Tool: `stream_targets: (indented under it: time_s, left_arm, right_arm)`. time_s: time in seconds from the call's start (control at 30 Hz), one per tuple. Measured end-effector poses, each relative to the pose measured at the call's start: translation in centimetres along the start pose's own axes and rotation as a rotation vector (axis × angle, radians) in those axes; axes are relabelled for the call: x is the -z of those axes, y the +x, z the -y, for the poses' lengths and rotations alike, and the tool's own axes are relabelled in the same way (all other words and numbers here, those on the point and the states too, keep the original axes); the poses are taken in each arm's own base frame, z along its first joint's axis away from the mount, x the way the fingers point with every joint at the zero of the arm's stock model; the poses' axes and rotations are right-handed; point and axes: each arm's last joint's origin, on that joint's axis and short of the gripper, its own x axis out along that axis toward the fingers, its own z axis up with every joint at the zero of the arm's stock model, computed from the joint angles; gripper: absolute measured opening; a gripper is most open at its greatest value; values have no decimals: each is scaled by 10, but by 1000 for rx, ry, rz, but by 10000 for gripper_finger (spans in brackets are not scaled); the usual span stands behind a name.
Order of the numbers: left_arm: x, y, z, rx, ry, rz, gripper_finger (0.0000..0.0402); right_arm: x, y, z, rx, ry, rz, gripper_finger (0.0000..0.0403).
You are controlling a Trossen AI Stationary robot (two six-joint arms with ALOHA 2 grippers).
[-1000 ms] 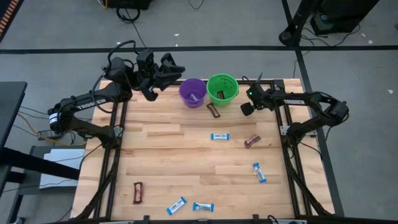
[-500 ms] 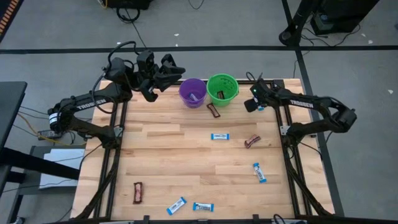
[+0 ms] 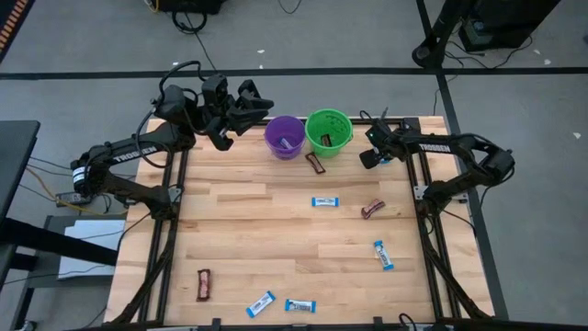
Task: Sort candy by brand, put in halloween buckets
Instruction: Put the white chocolate bar into the purple bucket
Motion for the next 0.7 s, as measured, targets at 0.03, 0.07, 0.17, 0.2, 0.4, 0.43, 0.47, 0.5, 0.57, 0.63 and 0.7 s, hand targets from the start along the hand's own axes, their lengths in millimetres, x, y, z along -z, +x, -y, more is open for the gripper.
stream_targets:
  time_s: [0.03,0.07,0.17,0.2,0.4,0.43,0.47,0.5,0.57,0.63,0.7]
  left_arm:
    - [0,0,0,0,0,1,142]
    - [0,0,0,1,1,1,142]
    - [0,1,2,9,0,4,142]
    - [0,1,3,14,0,6,142]
    - [1,3,7,37,1,16,142]
    - [1,3,7,38,0,16,142]
    - [1,3,8,40,-1,15,142]
    - [2,3,8,41,-2,16,142]
    - [1,3,8,42,-1,17,142]
    - [1,3,9,47,1,22,142]
    - [0,3,9,52,2,30,142]
  right_arm:
    - [0,1,-1,4,-7,0,294]
    - [0,1,-1,5,-12,-3,293]
    - [1,1,-2,9,-22,-7,281]
    - [1,1,-2,8,-21,-8,275]
    - [2,1,-3,-9,17,-18,220]
    - [2,1,-3,-13,18,-21,208]
    - [2,1,-3,-16,17,-25,195]
    - [2,1,-3,-20,16,-27,181]
    - [3,1,-4,-25,13,-33,149]
    - [3,1,-4,-32,8,-37,114]
    - [3,0,-5,-40,7,-38,77]
